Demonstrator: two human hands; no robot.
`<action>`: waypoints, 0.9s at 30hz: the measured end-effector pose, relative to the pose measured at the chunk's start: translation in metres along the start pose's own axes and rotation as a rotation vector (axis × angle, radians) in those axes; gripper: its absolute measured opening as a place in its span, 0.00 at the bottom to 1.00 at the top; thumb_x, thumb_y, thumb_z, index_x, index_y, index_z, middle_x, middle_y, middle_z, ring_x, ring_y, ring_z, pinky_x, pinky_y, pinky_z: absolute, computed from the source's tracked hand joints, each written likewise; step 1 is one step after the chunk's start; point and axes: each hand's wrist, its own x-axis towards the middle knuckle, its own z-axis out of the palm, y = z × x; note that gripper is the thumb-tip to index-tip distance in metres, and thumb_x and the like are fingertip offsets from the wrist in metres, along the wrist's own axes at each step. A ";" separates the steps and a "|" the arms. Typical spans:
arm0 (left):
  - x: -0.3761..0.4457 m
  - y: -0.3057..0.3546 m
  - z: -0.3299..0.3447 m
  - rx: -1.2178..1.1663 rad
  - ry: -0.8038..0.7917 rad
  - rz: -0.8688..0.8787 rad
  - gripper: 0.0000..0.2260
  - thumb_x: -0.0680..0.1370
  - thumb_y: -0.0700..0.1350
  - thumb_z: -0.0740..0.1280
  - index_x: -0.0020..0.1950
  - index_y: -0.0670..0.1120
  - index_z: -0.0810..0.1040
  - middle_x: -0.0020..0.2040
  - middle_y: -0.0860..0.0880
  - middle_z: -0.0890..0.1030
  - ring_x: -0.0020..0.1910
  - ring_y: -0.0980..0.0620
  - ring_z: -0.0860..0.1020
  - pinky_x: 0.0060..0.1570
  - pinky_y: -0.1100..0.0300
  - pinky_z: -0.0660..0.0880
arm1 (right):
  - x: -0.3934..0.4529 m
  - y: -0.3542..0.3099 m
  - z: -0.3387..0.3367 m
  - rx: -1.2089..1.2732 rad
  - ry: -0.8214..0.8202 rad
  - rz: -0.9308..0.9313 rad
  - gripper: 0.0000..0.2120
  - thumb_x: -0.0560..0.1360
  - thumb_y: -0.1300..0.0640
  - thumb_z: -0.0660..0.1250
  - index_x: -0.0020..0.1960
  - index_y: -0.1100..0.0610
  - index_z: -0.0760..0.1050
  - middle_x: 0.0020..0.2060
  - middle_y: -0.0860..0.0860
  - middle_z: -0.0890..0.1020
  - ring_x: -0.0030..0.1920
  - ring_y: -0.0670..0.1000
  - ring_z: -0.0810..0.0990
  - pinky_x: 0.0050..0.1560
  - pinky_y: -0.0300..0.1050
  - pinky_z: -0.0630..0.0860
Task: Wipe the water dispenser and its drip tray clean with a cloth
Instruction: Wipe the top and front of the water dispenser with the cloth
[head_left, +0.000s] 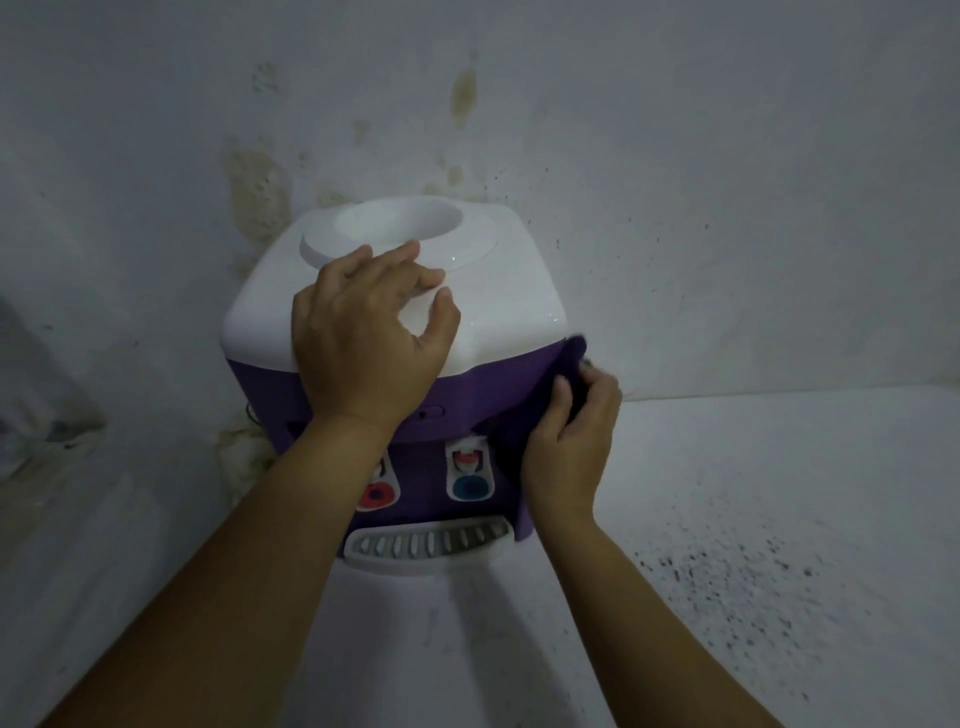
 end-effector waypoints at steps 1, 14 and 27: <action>0.000 0.000 0.000 -0.002 0.003 0.001 0.12 0.75 0.55 0.63 0.51 0.54 0.82 0.61 0.56 0.80 0.64 0.49 0.74 0.59 0.52 0.69 | -0.011 0.015 -0.003 -0.049 -0.034 0.096 0.07 0.81 0.58 0.57 0.57 0.56 0.70 0.53 0.50 0.75 0.53 0.49 0.75 0.52 0.44 0.75; 0.000 0.000 0.001 -0.005 0.015 0.002 0.12 0.74 0.55 0.62 0.50 0.53 0.82 0.61 0.55 0.80 0.63 0.48 0.74 0.58 0.52 0.69 | -0.024 -0.002 -0.004 -0.143 -0.027 -0.269 0.08 0.77 0.62 0.63 0.55 0.55 0.68 0.58 0.52 0.70 0.58 0.49 0.72 0.56 0.38 0.74; 0.000 -0.001 0.000 -0.011 0.007 0.001 0.12 0.74 0.55 0.62 0.50 0.54 0.82 0.61 0.56 0.80 0.64 0.50 0.74 0.58 0.52 0.69 | -0.044 -0.007 -0.001 -0.169 -0.130 -0.426 0.06 0.75 0.60 0.63 0.51 0.52 0.70 0.56 0.49 0.71 0.56 0.48 0.73 0.55 0.31 0.70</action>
